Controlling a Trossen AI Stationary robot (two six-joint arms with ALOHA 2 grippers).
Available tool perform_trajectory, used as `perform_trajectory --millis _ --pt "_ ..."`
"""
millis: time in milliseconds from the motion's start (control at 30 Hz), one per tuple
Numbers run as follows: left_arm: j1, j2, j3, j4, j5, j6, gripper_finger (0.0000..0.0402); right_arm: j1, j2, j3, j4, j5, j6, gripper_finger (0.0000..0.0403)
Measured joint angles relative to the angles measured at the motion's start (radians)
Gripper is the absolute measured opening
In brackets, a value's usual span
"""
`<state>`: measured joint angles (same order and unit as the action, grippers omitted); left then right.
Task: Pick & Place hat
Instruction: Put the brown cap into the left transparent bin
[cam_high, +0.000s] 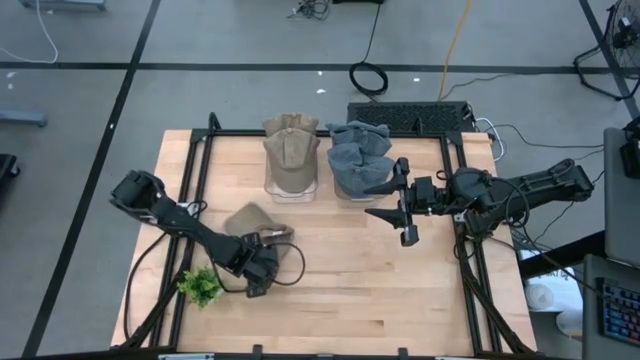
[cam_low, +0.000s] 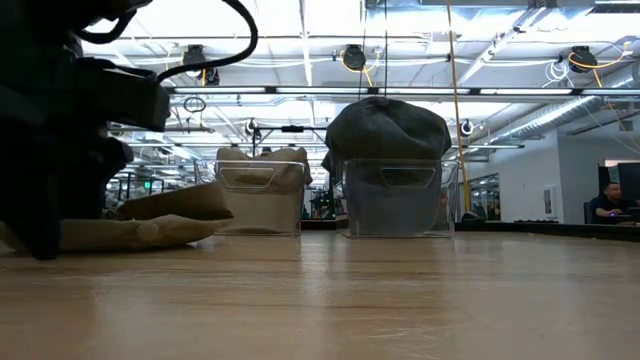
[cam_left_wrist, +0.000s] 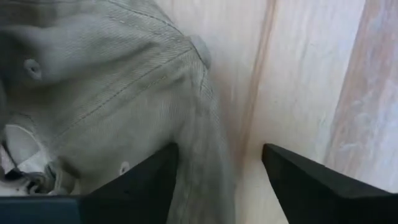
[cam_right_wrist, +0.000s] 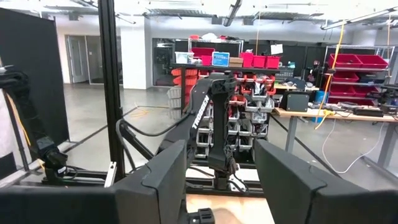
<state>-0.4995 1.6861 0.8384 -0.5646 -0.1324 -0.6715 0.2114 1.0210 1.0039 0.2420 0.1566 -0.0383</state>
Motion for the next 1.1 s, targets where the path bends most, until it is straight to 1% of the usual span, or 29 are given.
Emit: perform_trajectory --millis 67,133,200,367,400,567,700,867,1100 --pt "0.001 0.024 0.012 -0.007 0.004 0.005 0.024 0.0 0.0 0.0 0.0 0.0 0.0 0.018" --pt "0.0 0.029 0.016 0.0 0.005 0.027 0.0212 0.0 0.0 0.0 0.0 0.0 0.0 0.018" --pt "0.0 0.025 0.016 0.011 0.008 0.045 0.017 0.0 0.0 0.0 0.0 0.0 0.0 0.018" --pt "0.002 -0.019 0.01 0.026 0.001 0.034 0.0037 0.0 0.0 0.0 0.003 0.0 0.0 0.018" --pt "0.002 -0.031 0.009 0.027 0.002 0.028 0.002 0.0 0.0 0.0 0.005 0.0 0.0 0.018" --pt "0.016 -0.098 0.008 0.024 0.03 -0.011 0.0006 0.0 0.0 0.0 0.021 0.007 0.0 0.018" --pt "0.032 -0.173 0.051 0.008 0.07 0.044 0.0004 0.0 0.0 0.0 0.037 0.027 0.0 0.018" --pt "0.06 -0.26 0.153 -0.061 0.081 0.111 0.0003 0.0 0.0 0.0 0.036 0.024 0.0 0.018" --pt "0.105 -0.293 0.357 -0.221 0.087 0.213 0.0002 0.0 0.0 0.0 0.038 0.027 0.003 0.018"
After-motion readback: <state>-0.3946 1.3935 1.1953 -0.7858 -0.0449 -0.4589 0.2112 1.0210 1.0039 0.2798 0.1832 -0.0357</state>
